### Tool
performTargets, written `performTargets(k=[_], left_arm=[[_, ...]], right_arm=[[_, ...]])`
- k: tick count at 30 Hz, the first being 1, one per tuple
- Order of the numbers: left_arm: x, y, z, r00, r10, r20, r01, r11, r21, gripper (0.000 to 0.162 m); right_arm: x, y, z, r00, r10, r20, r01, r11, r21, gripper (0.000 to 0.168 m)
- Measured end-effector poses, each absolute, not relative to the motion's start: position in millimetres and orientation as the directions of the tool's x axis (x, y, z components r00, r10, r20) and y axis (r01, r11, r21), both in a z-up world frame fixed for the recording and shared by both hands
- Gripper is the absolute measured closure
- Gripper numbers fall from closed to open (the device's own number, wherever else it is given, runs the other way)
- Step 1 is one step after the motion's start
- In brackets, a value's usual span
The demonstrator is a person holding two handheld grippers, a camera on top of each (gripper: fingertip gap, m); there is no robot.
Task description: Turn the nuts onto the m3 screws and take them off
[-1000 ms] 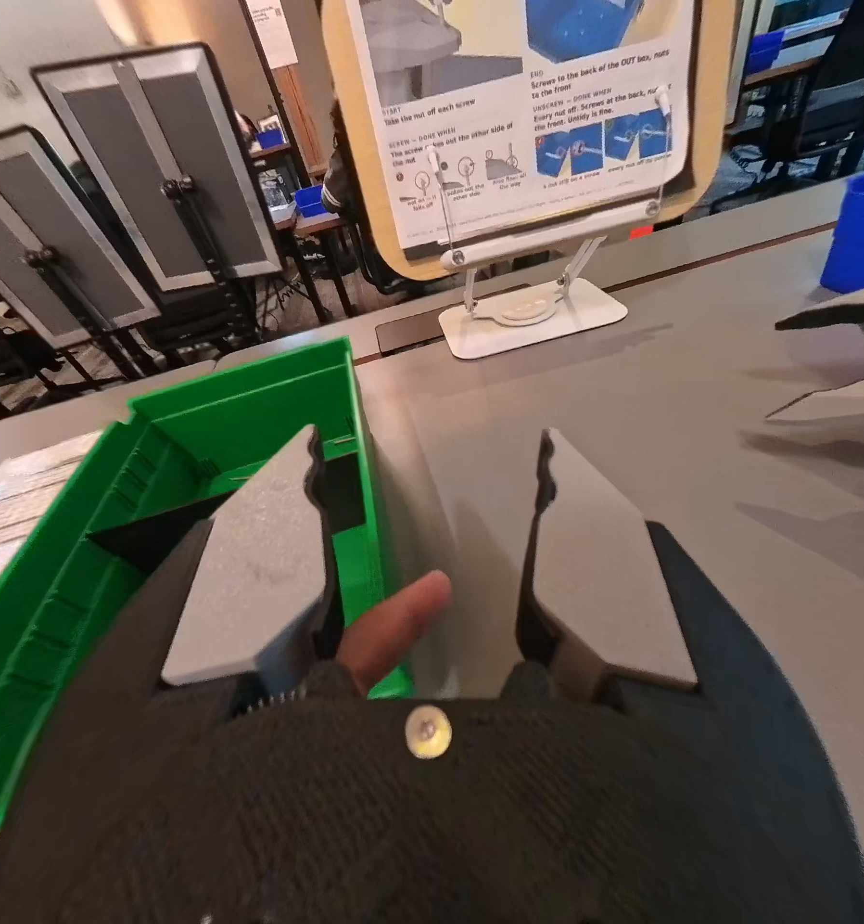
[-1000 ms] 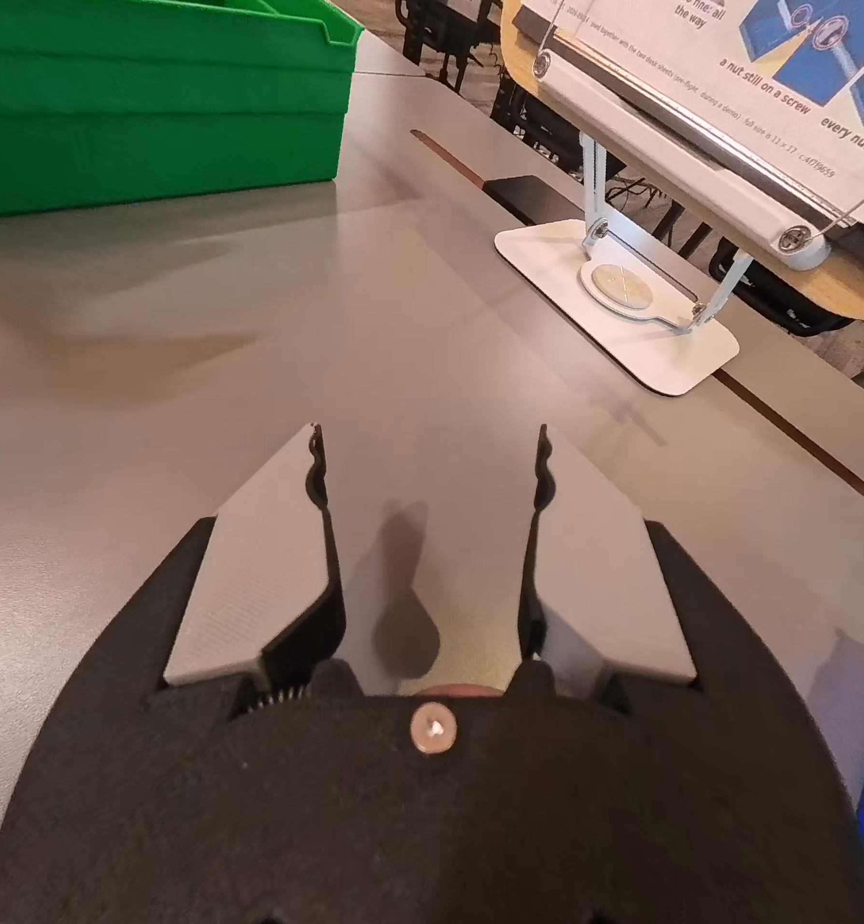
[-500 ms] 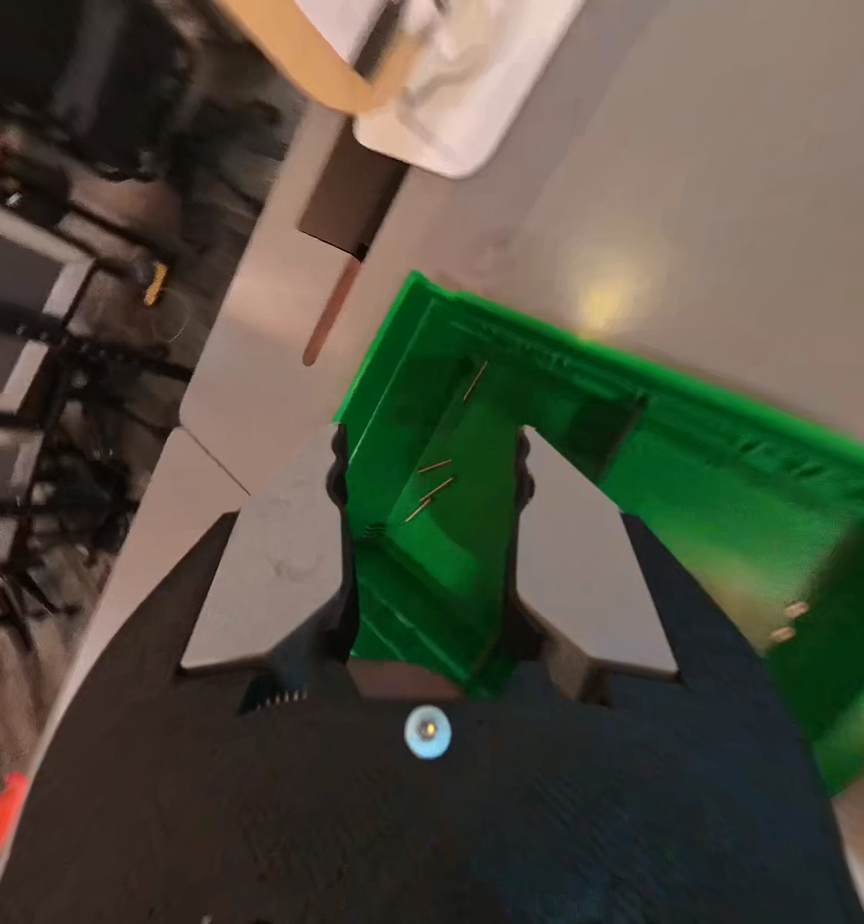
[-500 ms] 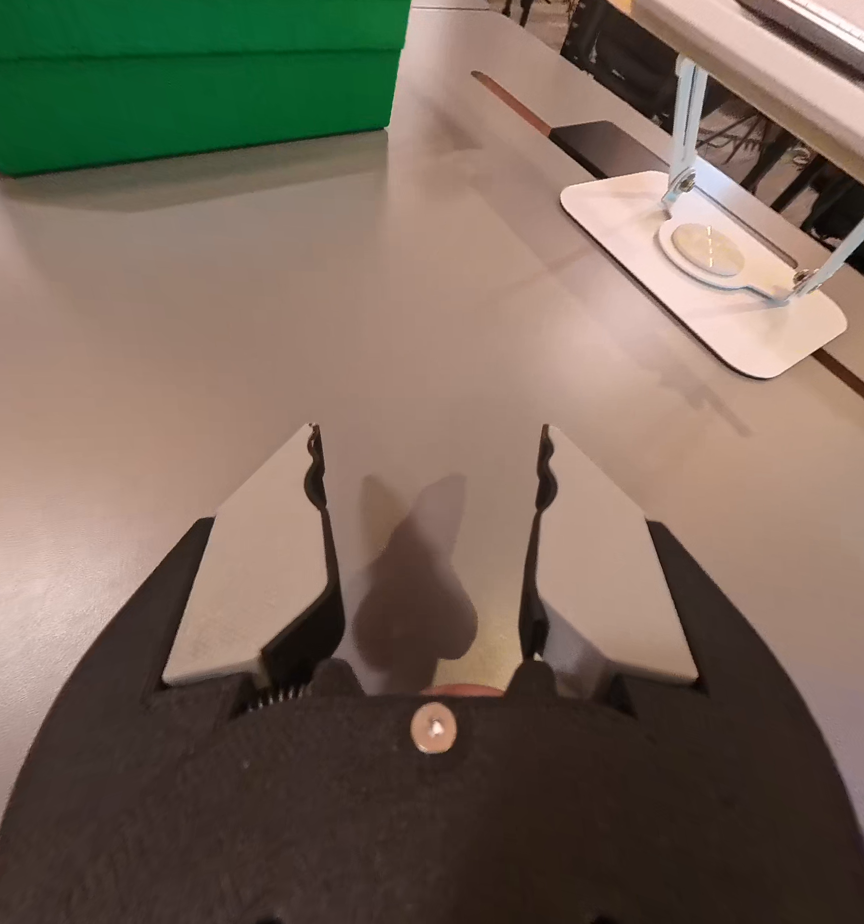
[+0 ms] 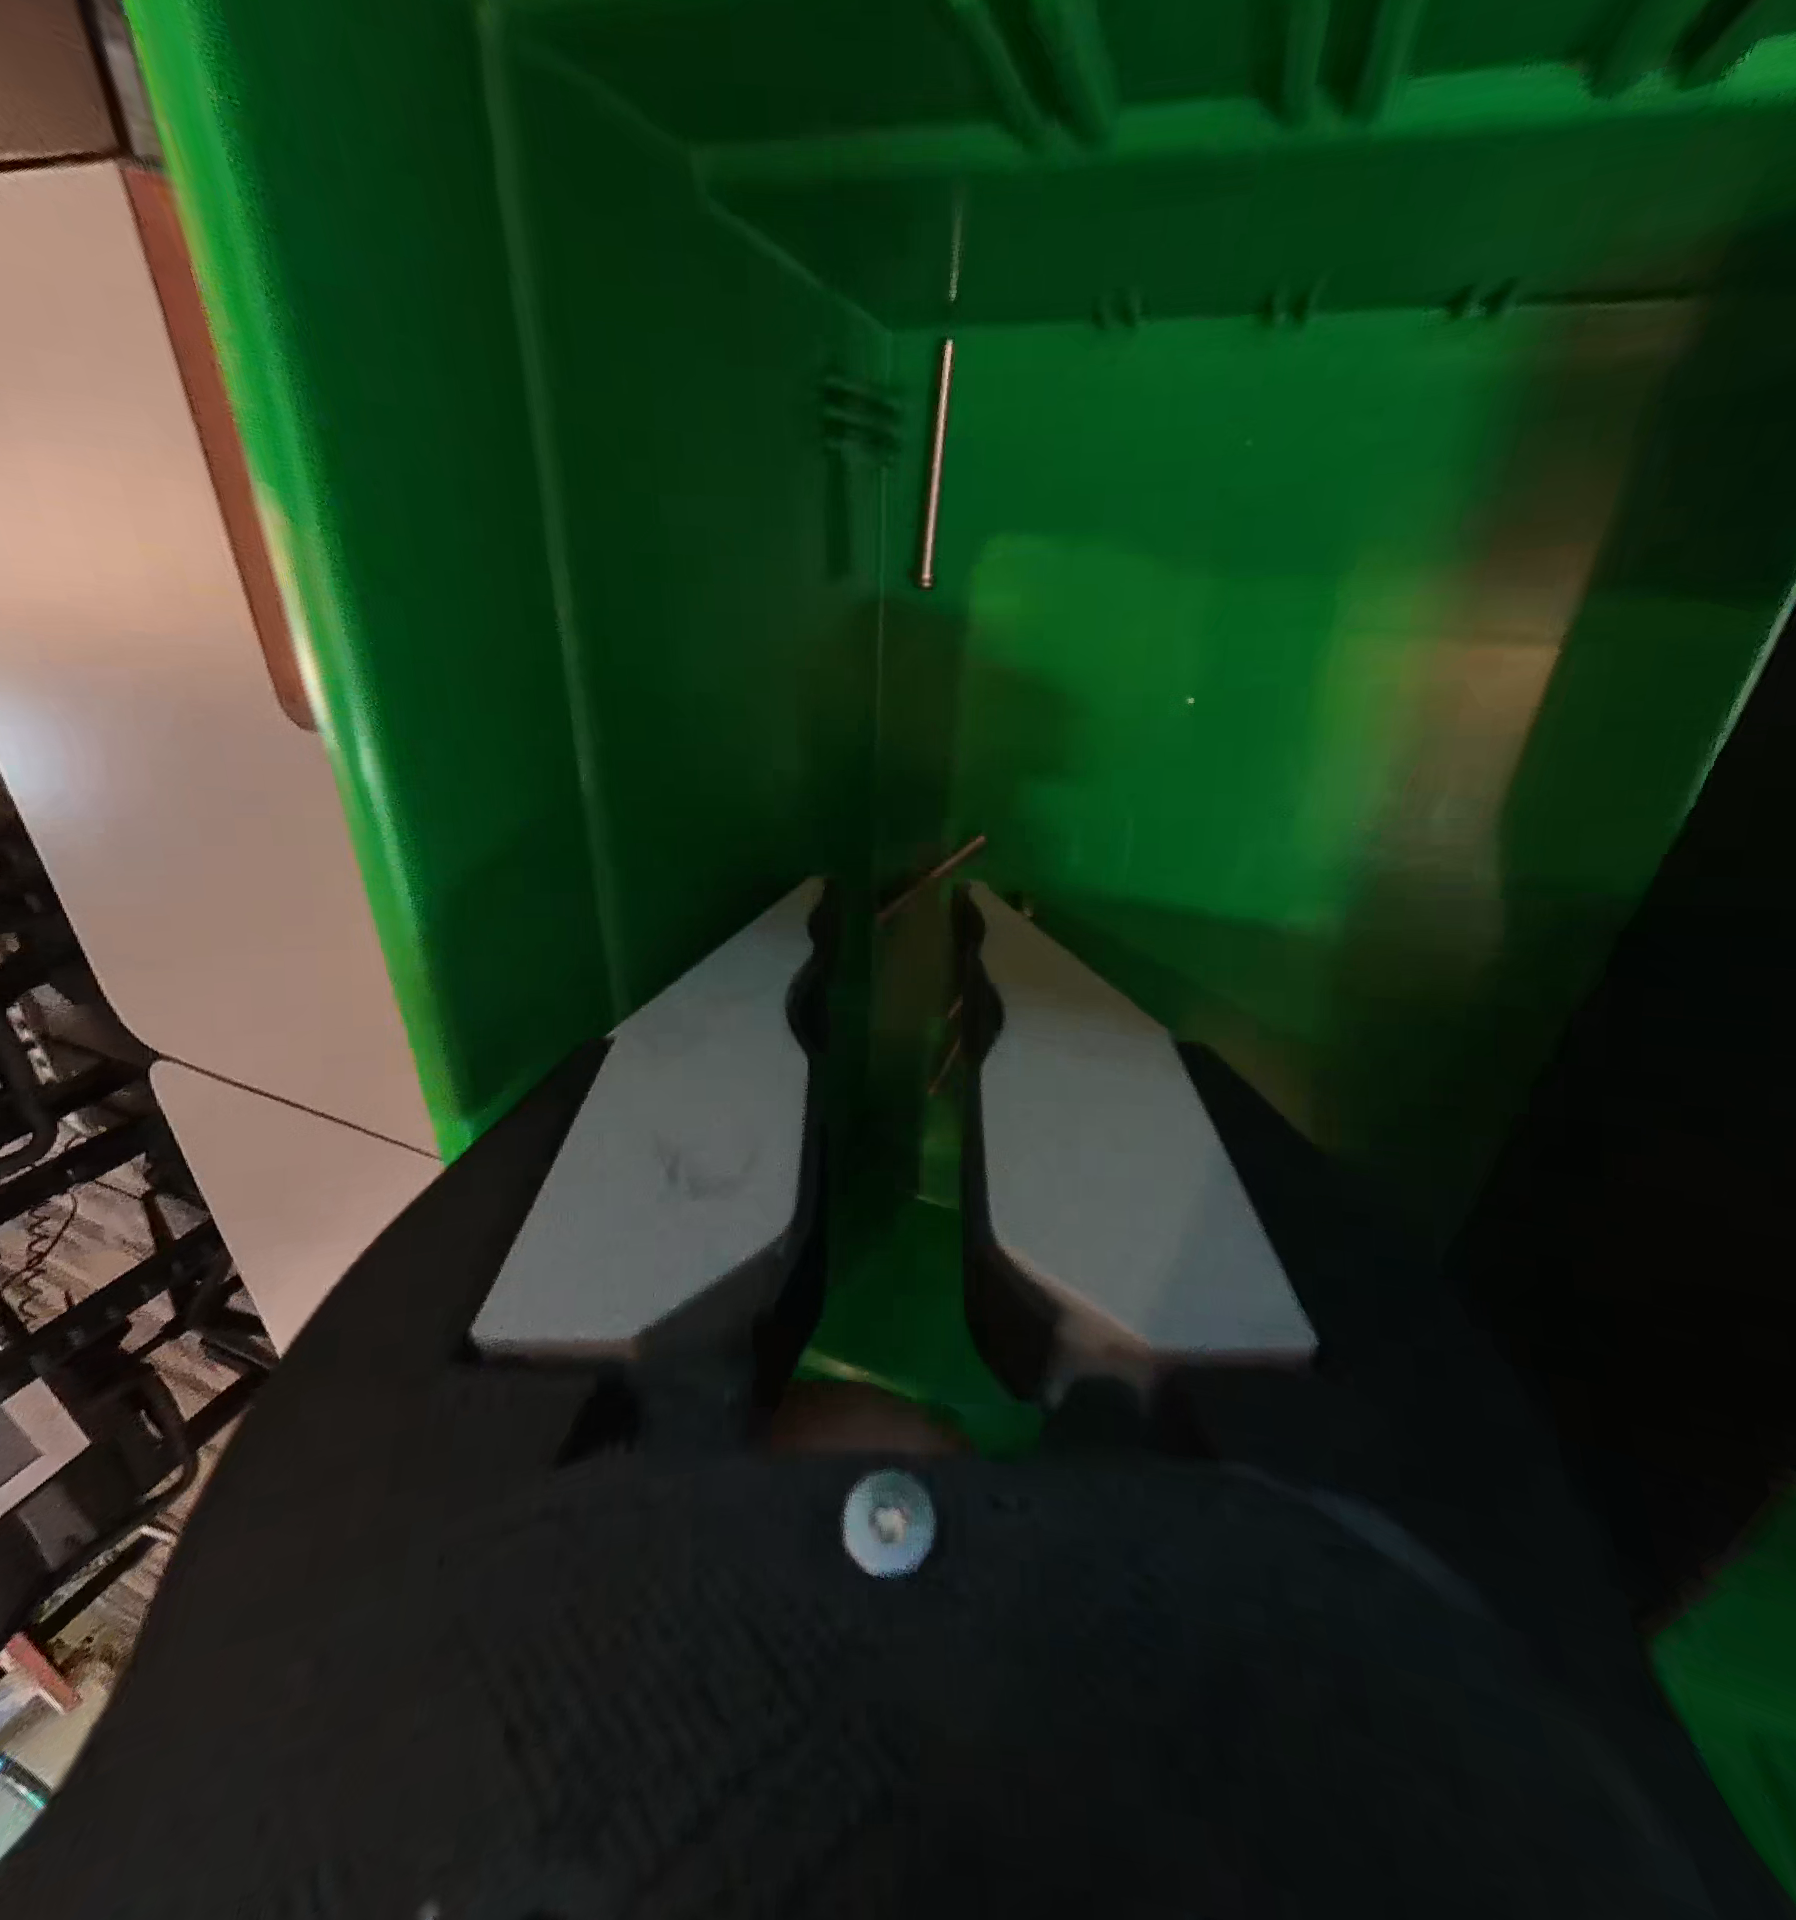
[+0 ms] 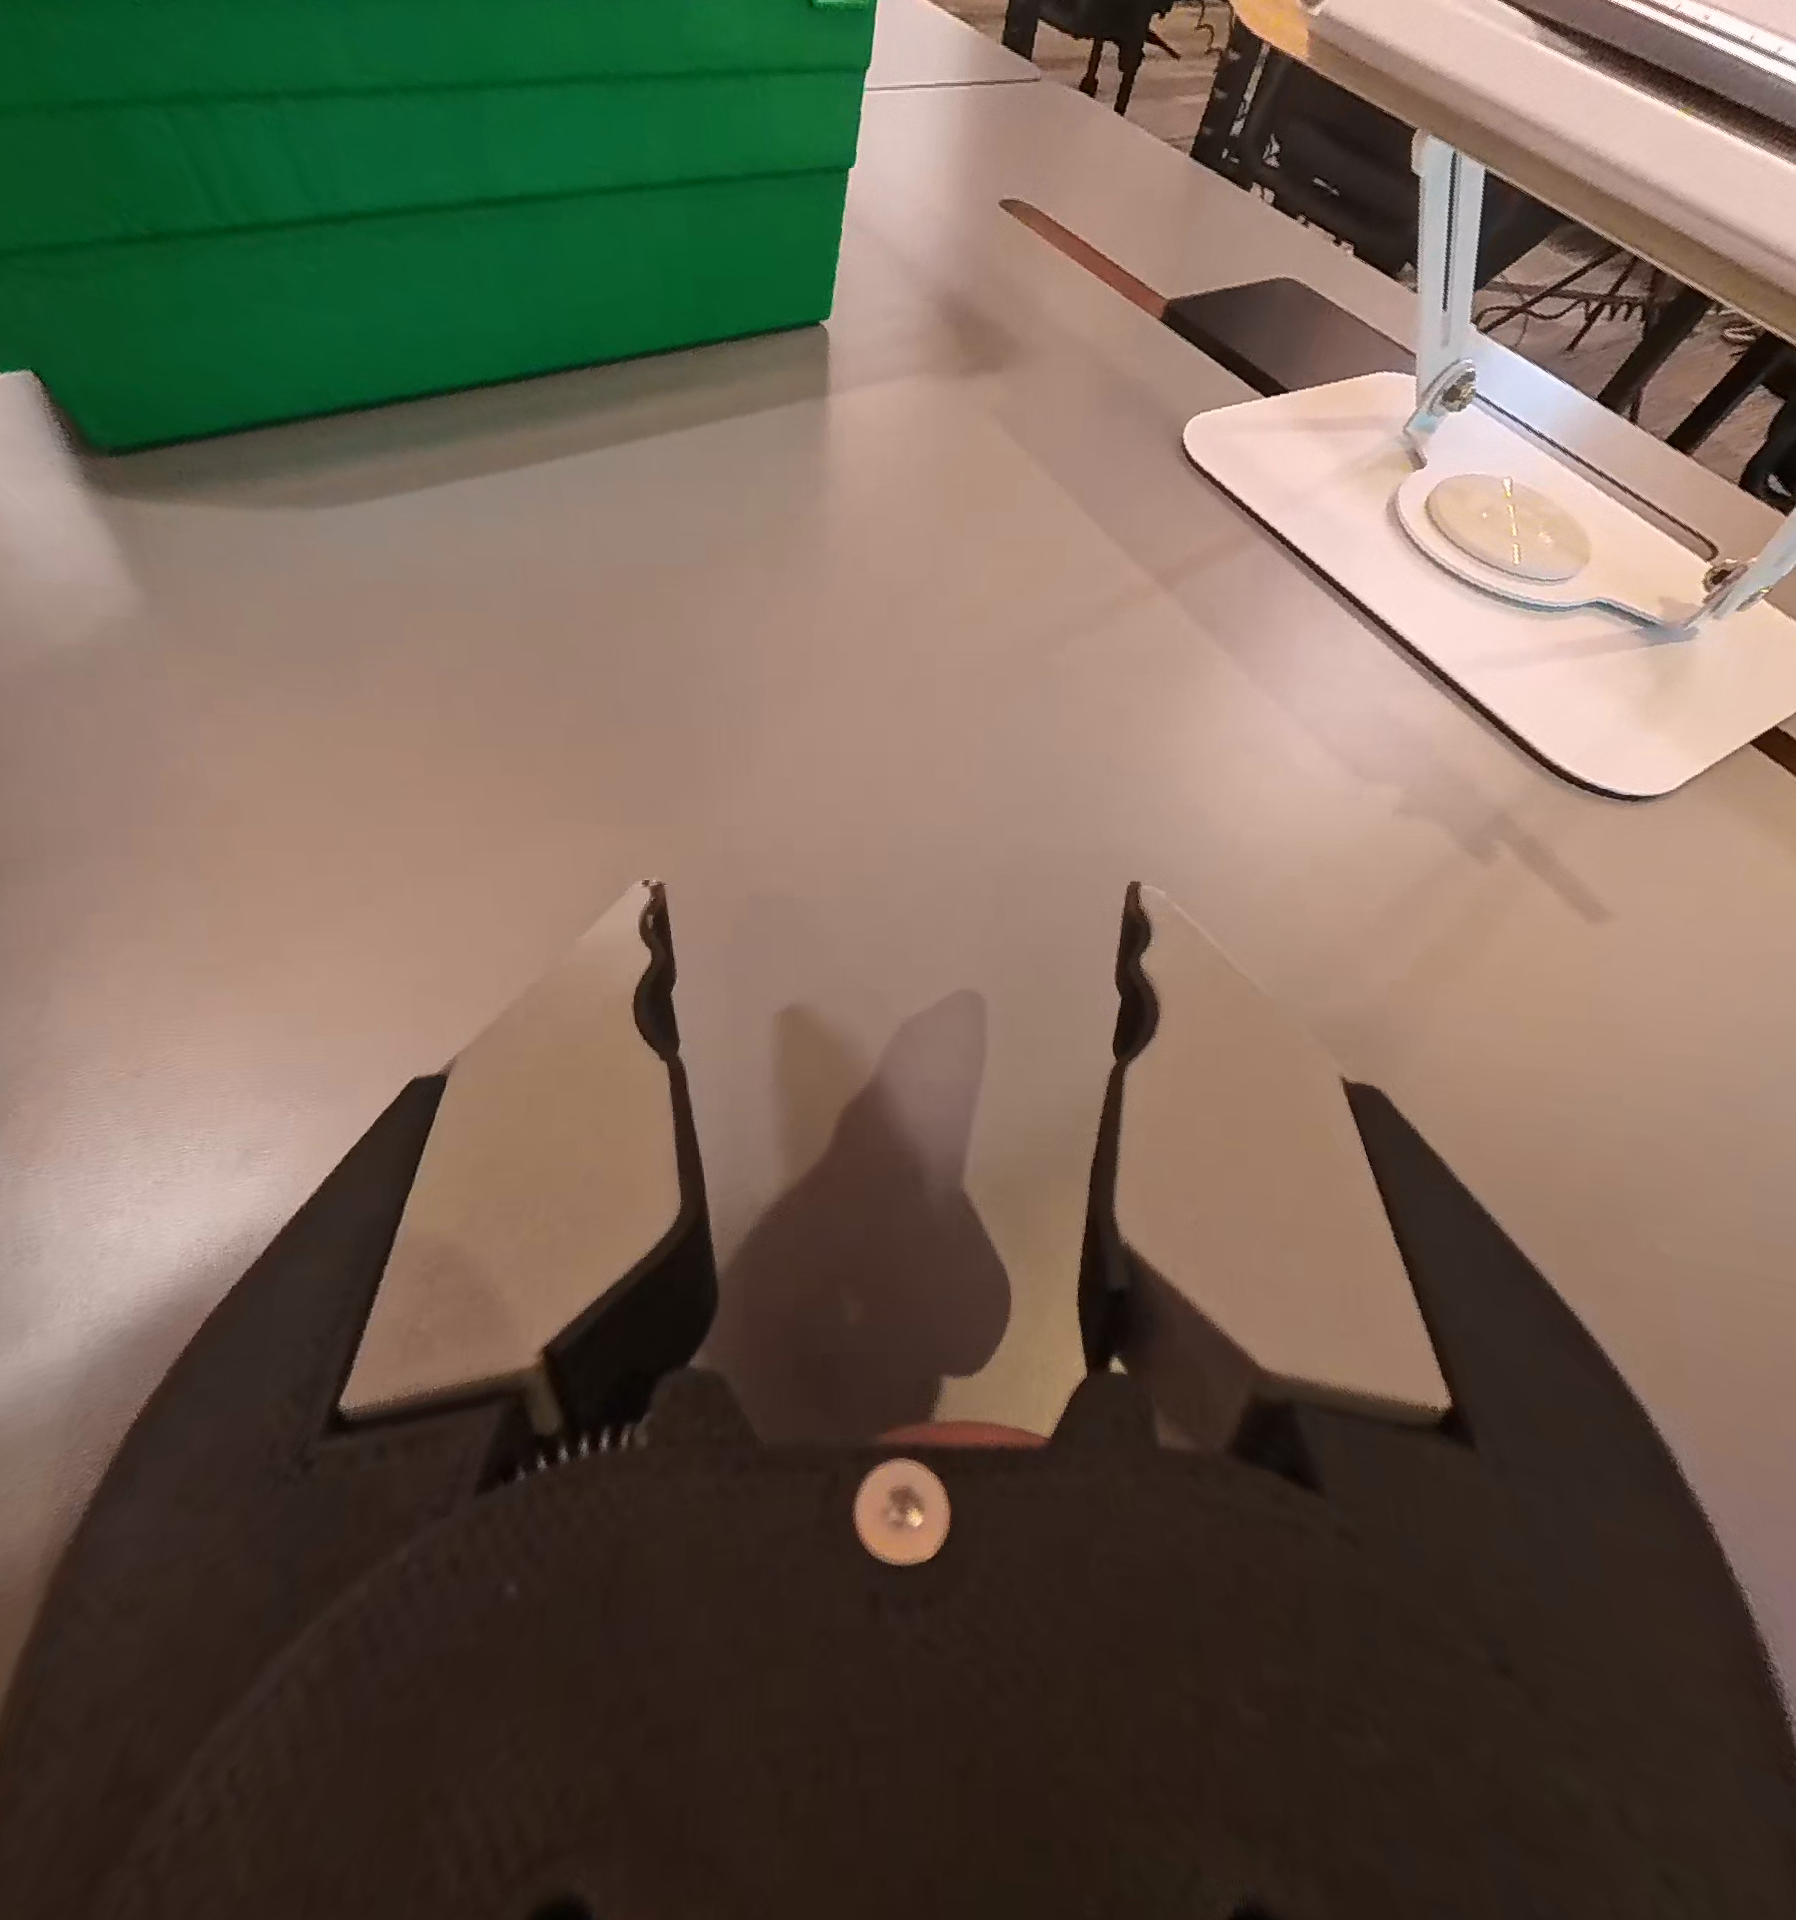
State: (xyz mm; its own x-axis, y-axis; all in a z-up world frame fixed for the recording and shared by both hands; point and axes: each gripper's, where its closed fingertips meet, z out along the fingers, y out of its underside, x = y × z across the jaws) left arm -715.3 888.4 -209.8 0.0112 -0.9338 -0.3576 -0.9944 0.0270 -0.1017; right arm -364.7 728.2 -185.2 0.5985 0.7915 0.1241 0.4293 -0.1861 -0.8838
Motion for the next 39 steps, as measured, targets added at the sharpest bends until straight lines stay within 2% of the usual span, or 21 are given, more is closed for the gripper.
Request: performTargets(k=[14,26,34,39], left_arm=[[-716,883,-229,-0.095,-0.953,-0.287,-0.995,0.088,0.037,0.158],[-720,879,-228,-0.050,-0.962,-0.267,-0.999,0.045,0.028,0.162],[-724,874,-216,0.018,-0.949,-0.314,-1.000,-0.012,-0.021,0.162],[-723,877,-217,0.023,-0.944,-0.330,-1.000,-0.022,-0.007,0.162]], right_arm=[[-369,722,-185,0.579,0.811,0.090,0.416,-0.198,-0.888,0.085],[-371,719,-186,0.564,0.823,0.069,0.410,-0.207,-0.888,0.086],[-374,715,-185,0.551,0.831,0.079,0.418,-0.194,-0.887,0.087],[-376,712,-185,0.544,0.835,0.085,0.424,-0.186,-0.886,0.087]])
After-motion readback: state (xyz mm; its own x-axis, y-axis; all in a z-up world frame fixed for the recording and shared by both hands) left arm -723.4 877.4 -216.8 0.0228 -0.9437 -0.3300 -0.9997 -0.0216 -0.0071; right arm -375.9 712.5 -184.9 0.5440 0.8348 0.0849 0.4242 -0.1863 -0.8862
